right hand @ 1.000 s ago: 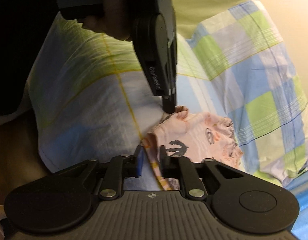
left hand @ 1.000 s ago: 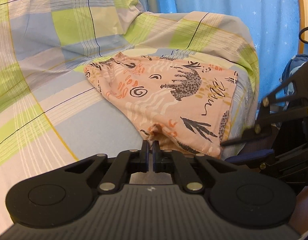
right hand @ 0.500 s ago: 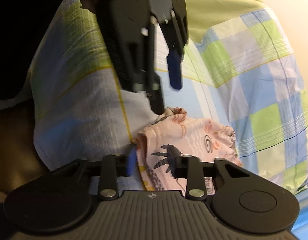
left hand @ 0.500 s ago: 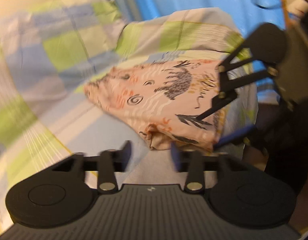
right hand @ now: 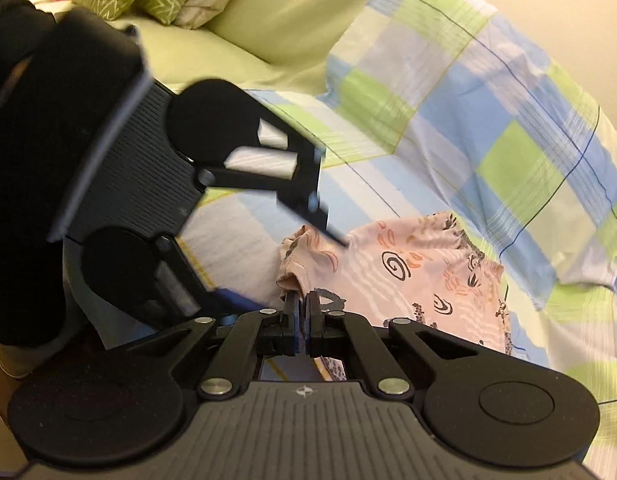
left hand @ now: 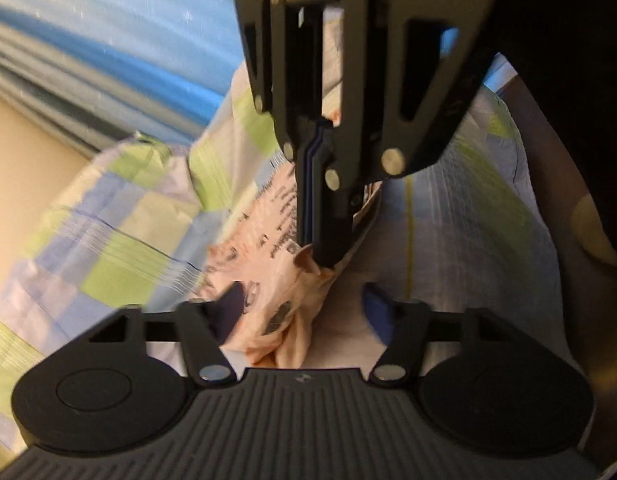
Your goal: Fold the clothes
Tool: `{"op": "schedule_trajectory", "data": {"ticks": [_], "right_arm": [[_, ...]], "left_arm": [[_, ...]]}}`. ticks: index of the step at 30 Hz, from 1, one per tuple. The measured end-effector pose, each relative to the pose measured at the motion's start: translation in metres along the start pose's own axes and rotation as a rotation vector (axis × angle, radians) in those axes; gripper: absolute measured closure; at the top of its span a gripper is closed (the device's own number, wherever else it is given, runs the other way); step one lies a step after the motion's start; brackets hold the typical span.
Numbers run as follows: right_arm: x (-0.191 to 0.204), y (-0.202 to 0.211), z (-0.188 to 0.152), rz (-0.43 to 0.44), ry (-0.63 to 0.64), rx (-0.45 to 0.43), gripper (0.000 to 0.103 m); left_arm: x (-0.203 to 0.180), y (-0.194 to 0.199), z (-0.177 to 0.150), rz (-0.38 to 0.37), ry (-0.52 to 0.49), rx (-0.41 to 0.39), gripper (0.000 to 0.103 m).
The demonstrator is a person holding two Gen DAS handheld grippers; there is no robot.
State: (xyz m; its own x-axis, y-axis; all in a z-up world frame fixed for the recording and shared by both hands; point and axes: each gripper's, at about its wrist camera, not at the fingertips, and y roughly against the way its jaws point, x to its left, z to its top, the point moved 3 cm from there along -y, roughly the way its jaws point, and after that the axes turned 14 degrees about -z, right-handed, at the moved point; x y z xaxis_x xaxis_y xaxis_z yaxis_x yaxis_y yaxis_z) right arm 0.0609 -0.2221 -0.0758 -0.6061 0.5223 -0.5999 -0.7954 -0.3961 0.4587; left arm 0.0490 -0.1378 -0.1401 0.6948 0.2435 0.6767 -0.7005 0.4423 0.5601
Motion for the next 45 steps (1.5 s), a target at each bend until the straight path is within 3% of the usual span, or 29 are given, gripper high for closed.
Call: {"op": "schedule_trajectory", "data": {"ticks": [1,2,3,5,6,9,15,21,27,28,29,35,41,45], "right_arm": [[0.001,0.0,-0.002,-0.01,0.01,-0.002,0.103],[0.002,0.0,-0.006,-0.027,0.027,0.003,0.098],[0.004,-0.001,-0.009,-0.044,0.044,0.008,0.083],[0.011,-0.005,-0.017,-0.096,0.11,0.0,0.063],[0.014,-0.008,-0.021,-0.104,0.136,-0.001,0.063],[0.02,-0.02,-0.026,-0.12,0.178,-0.009,0.066],[0.008,-0.046,-0.037,-0.205,0.256,0.011,0.092],[-0.035,-0.062,-0.096,-0.317,0.439,0.154,0.093],[-0.076,-0.072,-0.134,-0.354,0.483,0.248,0.093],[-0.08,-0.074,-0.137,-0.347,0.474,0.264,0.1],[-0.083,-0.074,-0.136,-0.343,0.452,0.269,0.1],[-0.076,-0.027,-0.11,-0.317,0.4,0.242,0.101],[-0.065,0.063,-0.073,-0.161,0.351,0.224,0.101],[-0.077,0.097,-0.05,-0.141,0.372,0.204,0.101]], "left_arm": [[0.004,-0.002,0.0,-0.014,0.042,0.003,0.09],[0.009,-0.003,0.0,-0.026,0.086,0.002,0.092],[0.014,-0.004,0.0,-0.039,0.135,-0.006,0.096],[0.023,-0.002,-0.004,-0.061,0.219,-0.027,0.097],[0.026,-0.001,-0.006,-0.069,0.245,-0.033,0.098],[0.03,0.002,-0.008,-0.081,0.27,-0.048,0.098],[0.041,0.011,-0.012,-0.084,0.347,-0.101,0.099],[0.046,0.017,-0.014,-0.082,0.392,-0.123,0.099],[0.049,0.018,-0.016,-0.086,0.4,-0.119,0.099],[0.049,0.018,-0.016,-0.086,0.397,-0.115,0.1],[0.049,0.019,-0.017,-0.088,0.395,-0.111,0.1],[0.053,0.045,-0.017,-0.103,0.391,-0.093,0.102],[0.06,0.119,-0.002,-0.185,0.416,-0.074,0.102],[0.083,0.151,0.004,-0.227,0.483,-0.09,0.101]]}}
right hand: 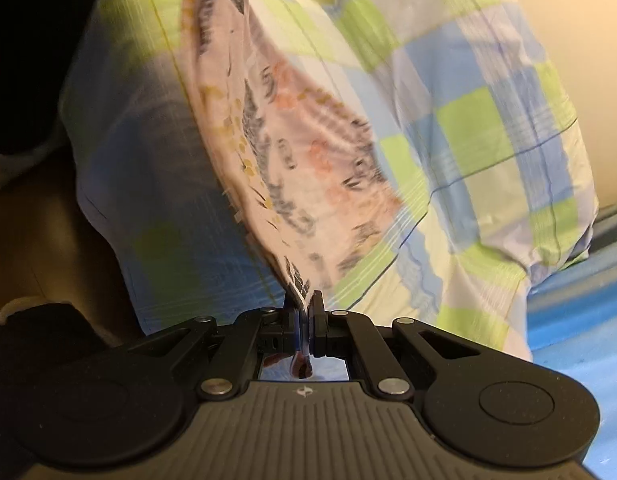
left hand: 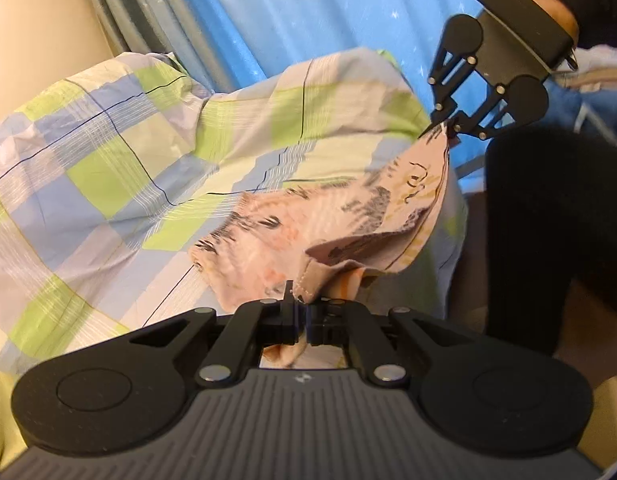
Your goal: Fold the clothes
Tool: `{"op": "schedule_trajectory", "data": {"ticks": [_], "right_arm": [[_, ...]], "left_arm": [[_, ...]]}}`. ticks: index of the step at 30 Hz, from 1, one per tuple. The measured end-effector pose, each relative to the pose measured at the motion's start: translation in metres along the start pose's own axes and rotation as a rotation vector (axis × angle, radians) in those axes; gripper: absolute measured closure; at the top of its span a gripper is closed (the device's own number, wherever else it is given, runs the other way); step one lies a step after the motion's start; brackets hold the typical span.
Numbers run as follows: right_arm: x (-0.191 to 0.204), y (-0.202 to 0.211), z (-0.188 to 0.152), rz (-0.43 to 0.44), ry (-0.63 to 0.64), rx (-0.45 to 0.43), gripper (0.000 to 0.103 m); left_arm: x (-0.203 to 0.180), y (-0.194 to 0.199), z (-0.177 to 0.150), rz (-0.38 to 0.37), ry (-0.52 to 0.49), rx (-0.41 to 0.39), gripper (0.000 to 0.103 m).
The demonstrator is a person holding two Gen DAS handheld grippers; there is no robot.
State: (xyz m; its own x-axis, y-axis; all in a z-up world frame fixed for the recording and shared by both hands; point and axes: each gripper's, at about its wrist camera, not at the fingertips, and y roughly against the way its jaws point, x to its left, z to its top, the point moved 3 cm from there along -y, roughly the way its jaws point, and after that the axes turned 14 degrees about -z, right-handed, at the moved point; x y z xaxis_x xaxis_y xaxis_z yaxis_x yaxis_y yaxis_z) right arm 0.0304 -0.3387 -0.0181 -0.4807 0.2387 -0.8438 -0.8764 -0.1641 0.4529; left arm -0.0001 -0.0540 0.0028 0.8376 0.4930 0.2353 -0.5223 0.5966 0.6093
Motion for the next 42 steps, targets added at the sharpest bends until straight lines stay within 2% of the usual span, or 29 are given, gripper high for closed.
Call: {"op": "schedule_trajectory", "data": {"ticks": [4,8,13,16,18,19,22,24,26,29,31,33,39,42], "right_arm": [[-0.042,-0.027,0.02,0.002,-0.015,-0.006,0.101],[-0.083,-0.103,0.041,0.128,-0.152,0.052,0.101],[-0.102,-0.207,0.043,0.305,-0.382,0.149,0.1],[-0.101,-0.242,0.037,0.368,-0.487,0.173,0.1],[-0.103,-0.257,0.029,0.398,-0.567,0.187,0.097],[-0.105,-0.261,0.023,0.414,-0.627,0.189,0.09],[-0.119,-0.267,-0.002,0.46,-0.874,0.173,0.08],[-0.127,-0.265,-0.02,0.433,-1.049,0.157,0.076],[-0.132,-0.266,-0.036,0.42,-1.199,0.156,0.073],[-0.126,-0.262,-0.046,0.43,-1.328,0.129,0.068],[-0.118,-0.254,-0.051,0.399,-1.396,0.125,0.047],[-0.108,-0.251,-0.054,0.369,-1.455,0.136,0.042],[-0.085,-0.248,-0.059,0.306,-1.586,0.049,0.044],[-0.091,-0.255,-0.058,0.306,-1.574,0.08,0.069]], "left_arm": [[0.047,-0.009,0.017,0.011,0.095,-0.014,0.101],[0.113,-0.062,0.014,0.025,0.246,0.016,0.101],[0.178,-0.132,-0.021,0.012,0.475,0.056,0.101],[0.198,-0.154,-0.042,0.0,0.604,0.036,0.101],[0.203,-0.162,-0.051,-0.025,0.651,0.025,0.101],[0.205,-0.162,-0.056,-0.032,0.687,0.0,0.1],[0.213,-0.155,-0.071,-0.039,0.822,-0.108,0.095],[0.218,-0.151,-0.082,-0.039,0.909,-0.178,0.094],[0.221,-0.151,-0.087,-0.048,0.948,-0.215,0.095],[0.223,-0.151,-0.082,-0.054,0.902,-0.203,0.095],[0.225,-0.154,-0.08,-0.06,0.881,-0.202,0.094],[0.226,-0.157,-0.08,-0.064,0.866,-0.209,0.093],[0.235,-0.162,-0.082,-0.057,0.872,-0.249,0.09],[0.232,-0.166,-0.076,-0.054,0.835,-0.218,0.09]]}}
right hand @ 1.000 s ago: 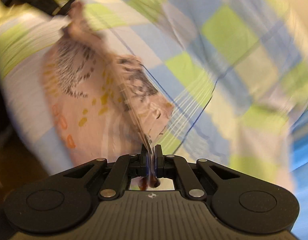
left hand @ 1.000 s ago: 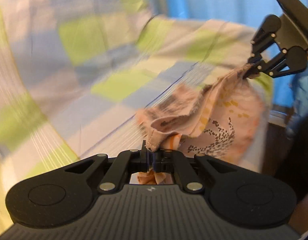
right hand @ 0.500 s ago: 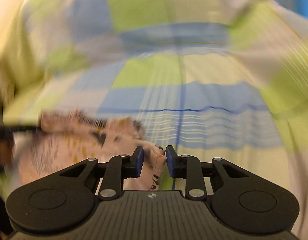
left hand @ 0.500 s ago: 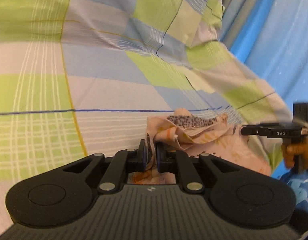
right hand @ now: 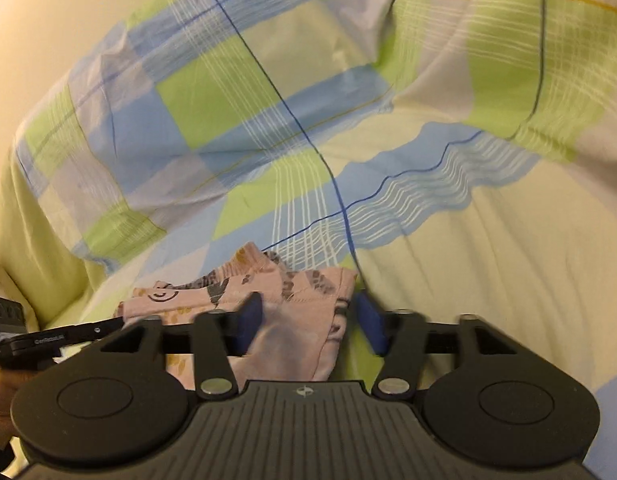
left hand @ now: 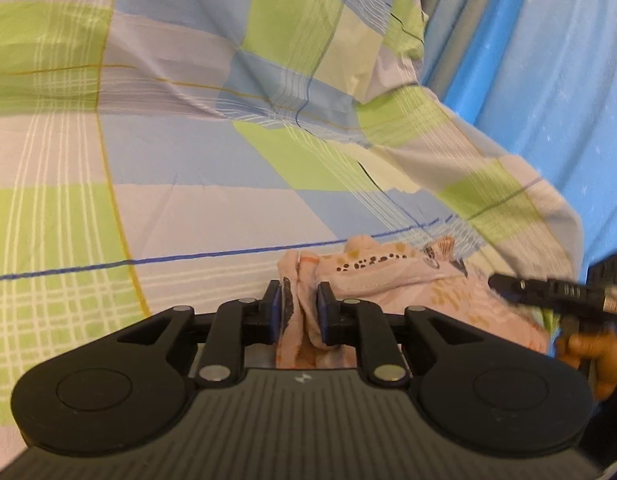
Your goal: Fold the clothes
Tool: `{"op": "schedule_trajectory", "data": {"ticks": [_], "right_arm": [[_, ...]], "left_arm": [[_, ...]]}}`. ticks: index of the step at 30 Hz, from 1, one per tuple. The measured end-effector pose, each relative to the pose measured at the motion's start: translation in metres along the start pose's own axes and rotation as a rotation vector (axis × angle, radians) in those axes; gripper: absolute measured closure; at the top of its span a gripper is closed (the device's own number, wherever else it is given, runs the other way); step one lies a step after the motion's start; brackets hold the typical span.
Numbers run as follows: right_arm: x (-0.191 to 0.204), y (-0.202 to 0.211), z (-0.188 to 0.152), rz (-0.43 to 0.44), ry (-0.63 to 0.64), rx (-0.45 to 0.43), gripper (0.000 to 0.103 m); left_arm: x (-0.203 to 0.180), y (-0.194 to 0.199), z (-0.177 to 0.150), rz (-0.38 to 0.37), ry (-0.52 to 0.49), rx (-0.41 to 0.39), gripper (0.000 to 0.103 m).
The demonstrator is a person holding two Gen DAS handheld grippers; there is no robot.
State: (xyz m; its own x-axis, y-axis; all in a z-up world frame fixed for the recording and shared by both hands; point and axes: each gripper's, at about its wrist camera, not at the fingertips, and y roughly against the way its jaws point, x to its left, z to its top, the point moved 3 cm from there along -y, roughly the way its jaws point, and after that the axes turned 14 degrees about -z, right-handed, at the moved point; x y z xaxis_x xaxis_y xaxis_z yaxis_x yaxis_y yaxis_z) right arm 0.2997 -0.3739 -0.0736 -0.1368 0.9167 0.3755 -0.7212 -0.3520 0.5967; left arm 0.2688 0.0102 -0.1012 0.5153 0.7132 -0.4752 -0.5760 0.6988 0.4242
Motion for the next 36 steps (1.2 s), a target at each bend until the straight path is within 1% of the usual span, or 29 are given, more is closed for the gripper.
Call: {"op": "schedule_trajectory", "data": {"ticks": [3,5,7,10,11,12,13,14,18,19,20,25,27,28,30,31,32,34,35,36], "right_arm": [[-0.005,-0.001,-0.004,0.011,-0.058,0.017,0.07],[-0.008,0.002,-0.005,0.008,-0.082,0.024,0.073],[-0.011,0.004,-0.006,0.011,-0.107,0.032,0.073],[-0.006,0.004,-0.007,0.033,-0.102,0.056,0.072],[-0.002,0.003,-0.008,0.043,-0.086,0.07,0.076],[0.003,0.002,-0.008,0.036,-0.067,0.084,0.092],[0.006,0.003,-0.008,0.017,-0.046,0.078,0.096],[0.009,0.006,-0.006,0.005,-0.026,0.058,0.096],[0.017,0.024,0.008,-0.008,0.008,-0.094,0.098],[0.019,0.022,0.01,-0.013,0.017,-0.106,0.098],[0.022,0.02,0.012,-0.018,0.026,-0.117,0.098],[0.018,-0.01,0.016,-0.057,0.024,-0.042,0.096],[0.012,-0.019,0.017,-0.087,0.011,-0.019,0.096],[0.008,-0.017,0.018,-0.12,0.006,-0.033,0.096],[-0.001,-0.01,0.022,-0.172,-0.017,-0.077,0.094],[-0.004,-0.003,0.024,-0.199,-0.024,-0.105,0.093],[-0.004,0.004,0.025,-0.214,-0.015,-0.137,0.093],[0.005,0.018,0.026,-0.215,0.039,-0.196,0.092],[0.013,0.022,0.026,-0.196,0.076,-0.212,0.092],[0.023,0.025,0.024,-0.165,0.115,-0.211,0.091]], "left_arm": [[-0.005,-0.003,0.0,0.003,-0.026,0.022,0.093],[-0.005,-0.003,-0.002,-0.003,-0.019,0.022,0.094],[-0.004,-0.003,-0.002,-0.004,-0.009,0.018,0.098],[-0.005,-0.004,-0.003,0.005,-0.016,0.019,0.101],[-0.006,-0.004,-0.004,0.009,-0.022,0.019,0.101],[-0.007,-0.004,-0.004,0.013,-0.028,0.018,0.101],[-0.008,-0.004,-0.003,0.019,-0.034,0.014,0.102],[-0.01,-0.002,-0.003,0.026,-0.04,0.002,0.102],[-0.012,0.013,0.005,0.036,-0.052,-0.097,0.102],[-0.011,0.014,0.006,0.046,-0.049,-0.11,0.102],[-0.01,0.013,0.006,0.06,-0.045,-0.107,0.102],[0.001,0.002,0.002,0.104,-0.003,-0.041,0.101],[0.005,0.001,0.001,0.11,0.016,-0.039,0.099],[0.006,0.002,0.001,0.116,0.022,-0.044,0.095],[0.009,0.004,0.002,0.13,0.04,-0.063,0.094],[0.01,0.007,0.003,0.144,0.042,-0.075,0.09],[0.01,0.01,0.003,0.171,0.037,-0.088,0.09],[0.008,0.017,0.006,0.256,0.0,-0.111,0.091],[0.007,0.021,0.008,0.296,-0.022,-0.125,0.092],[0.003,0.024,0.01,0.313,-0.046,-0.135,0.093]]}}
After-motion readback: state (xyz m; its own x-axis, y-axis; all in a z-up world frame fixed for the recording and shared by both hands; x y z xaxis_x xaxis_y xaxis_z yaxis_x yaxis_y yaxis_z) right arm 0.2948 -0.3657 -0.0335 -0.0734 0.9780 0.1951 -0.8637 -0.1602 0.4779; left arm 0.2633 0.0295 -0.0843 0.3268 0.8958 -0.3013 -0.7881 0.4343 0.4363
